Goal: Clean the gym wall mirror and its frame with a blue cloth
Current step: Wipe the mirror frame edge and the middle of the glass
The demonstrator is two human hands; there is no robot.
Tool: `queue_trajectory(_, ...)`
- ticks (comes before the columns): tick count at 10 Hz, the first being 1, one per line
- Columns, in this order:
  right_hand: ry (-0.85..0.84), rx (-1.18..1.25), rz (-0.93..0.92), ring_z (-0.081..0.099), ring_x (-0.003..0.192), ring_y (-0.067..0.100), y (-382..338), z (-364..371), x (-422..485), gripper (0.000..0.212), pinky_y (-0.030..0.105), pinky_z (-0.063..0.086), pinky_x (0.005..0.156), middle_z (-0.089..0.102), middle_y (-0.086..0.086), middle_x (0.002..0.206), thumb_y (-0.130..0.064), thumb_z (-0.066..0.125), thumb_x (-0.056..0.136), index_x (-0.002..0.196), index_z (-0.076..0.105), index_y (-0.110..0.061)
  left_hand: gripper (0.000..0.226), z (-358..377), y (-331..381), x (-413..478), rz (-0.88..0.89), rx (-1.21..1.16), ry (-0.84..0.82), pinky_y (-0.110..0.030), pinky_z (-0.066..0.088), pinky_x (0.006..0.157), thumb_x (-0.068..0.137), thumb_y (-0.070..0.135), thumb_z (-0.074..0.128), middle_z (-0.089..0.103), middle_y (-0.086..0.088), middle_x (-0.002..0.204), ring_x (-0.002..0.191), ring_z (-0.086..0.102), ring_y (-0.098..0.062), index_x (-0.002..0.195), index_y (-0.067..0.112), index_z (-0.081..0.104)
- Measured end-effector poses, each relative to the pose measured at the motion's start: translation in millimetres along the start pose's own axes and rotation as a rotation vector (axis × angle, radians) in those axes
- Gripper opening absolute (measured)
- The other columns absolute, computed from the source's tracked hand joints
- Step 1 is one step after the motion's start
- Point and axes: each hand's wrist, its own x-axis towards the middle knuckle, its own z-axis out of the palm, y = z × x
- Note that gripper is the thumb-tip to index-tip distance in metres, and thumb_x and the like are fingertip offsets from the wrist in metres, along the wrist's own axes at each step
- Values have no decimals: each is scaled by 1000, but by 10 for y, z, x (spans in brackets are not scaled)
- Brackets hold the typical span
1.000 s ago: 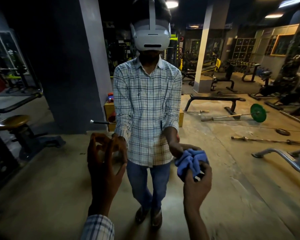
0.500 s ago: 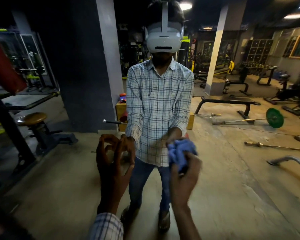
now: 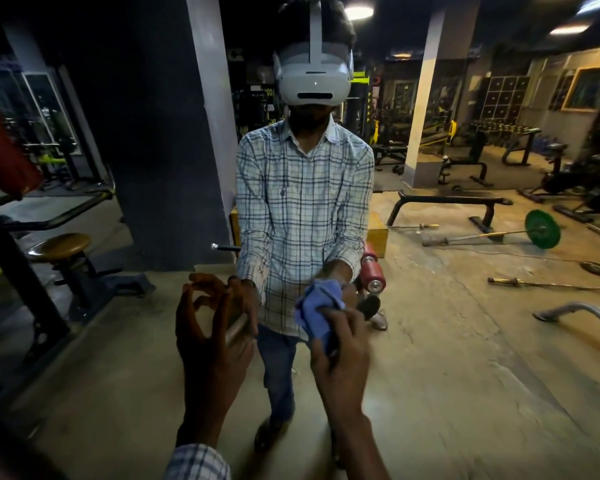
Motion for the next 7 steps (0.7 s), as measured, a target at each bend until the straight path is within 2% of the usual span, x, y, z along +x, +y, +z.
queue_trajectory(1,262,109,103,58,99,15,93,-97,110,35,48,54,73,55,-3,112,-4,71,84,114,61,-18,96,-29,-92,39,0,-10,15,-58,39,111,70,20,93,23,-27,162,135,46,-45,150,22,42)
queue_trajectory(2,360,82,146,56,97,21,-4,-21,173,34,47,51,76,52,1,110,-12,68,84,115,56,-20,99,-33,-127,45,11,-7,13,-62,40,108,68,19,94,22,-28,163,134,47,-47,151,23,40)
queue_trajectory(3,9,12,11,57,107,22,-150,230,-20,37,37,52,85,50,-4,121,-17,69,84,120,62,-21,104,-8,-160,33,5,3,-1,-63,39,109,65,22,96,23,-29,162,140,41,-50,152,21,39)
queue_trajectory(4,30,27,-39,58,107,16,-31,136,-46,44,34,52,83,53,-8,119,1,79,77,115,66,-16,104,-10,-184,37,12,-6,2,-56,35,113,65,22,97,25,-28,162,143,38,-49,153,18,43)
queue_trajectory(5,292,121,156,59,104,19,-41,44,59,37,42,53,81,56,-1,112,-8,75,81,113,60,-20,100,-31,-160,42,3,-19,9,-45,29,119,61,18,99,25,-27,162,141,40,-47,149,11,52)
queue_trajectory(6,112,26,35,53,113,11,-211,263,4,33,31,48,93,54,-1,121,-16,63,86,119,61,-20,99,5,-212,15,-7,-36,14,-40,18,127,64,19,97,26,-26,162,148,30,-44,150,7,50)
queue_trajectory(7,-37,28,-84,51,113,0,-268,382,-130,30,13,41,94,56,-5,121,-18,59,89,117,68,-14,100,20,-249,-7,-24,-78,-23,-53,18,127,71,23,92,23,-20,166,153,23,-43,156,9,42)
